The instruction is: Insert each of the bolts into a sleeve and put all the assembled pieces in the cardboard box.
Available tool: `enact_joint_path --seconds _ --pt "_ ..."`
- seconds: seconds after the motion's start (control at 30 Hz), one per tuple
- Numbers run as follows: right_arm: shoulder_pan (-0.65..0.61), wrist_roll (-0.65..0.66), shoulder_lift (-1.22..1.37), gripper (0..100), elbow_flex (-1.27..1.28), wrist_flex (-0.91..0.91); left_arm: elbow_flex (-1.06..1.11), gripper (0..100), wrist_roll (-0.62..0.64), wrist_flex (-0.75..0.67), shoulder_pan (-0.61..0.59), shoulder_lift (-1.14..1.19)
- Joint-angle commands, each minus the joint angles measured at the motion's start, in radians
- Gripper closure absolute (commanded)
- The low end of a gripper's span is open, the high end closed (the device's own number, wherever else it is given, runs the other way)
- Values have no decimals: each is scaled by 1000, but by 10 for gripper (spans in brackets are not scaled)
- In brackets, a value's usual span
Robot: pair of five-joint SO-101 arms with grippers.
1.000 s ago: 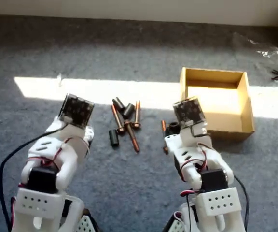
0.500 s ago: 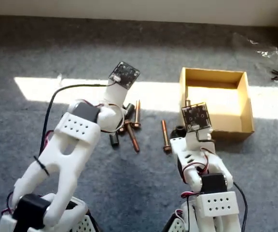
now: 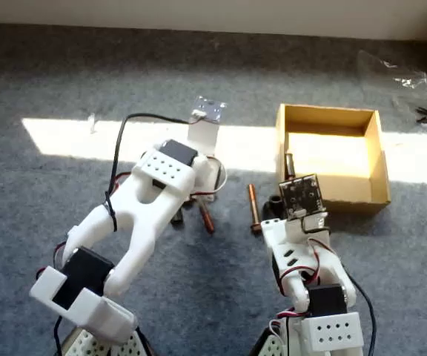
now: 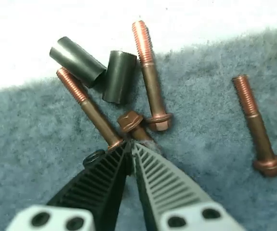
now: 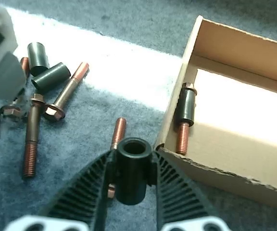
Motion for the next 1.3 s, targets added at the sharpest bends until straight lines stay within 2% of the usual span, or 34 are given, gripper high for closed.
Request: enact_joint_path --seconds 0.0,0.07,0.13,0.6,0.83,1.27 --pt "5 14 4 993 -19 -4 -59 993 166 28 15 12" --pt "5 14 5 993 -19 -4 -59 992 244 29 13 31" --pt "5 14 5 993 -19 -4 -61 992 272 25 13 56" --pt "5 14 5 993 -19 -4 -179 991 278 31 21 222" --pt "5 15 5 993 -19 -4 -176 839 416 64 21 228" --pt "5 15 5 993 -18 -5 -171 832 428 68 21 231"
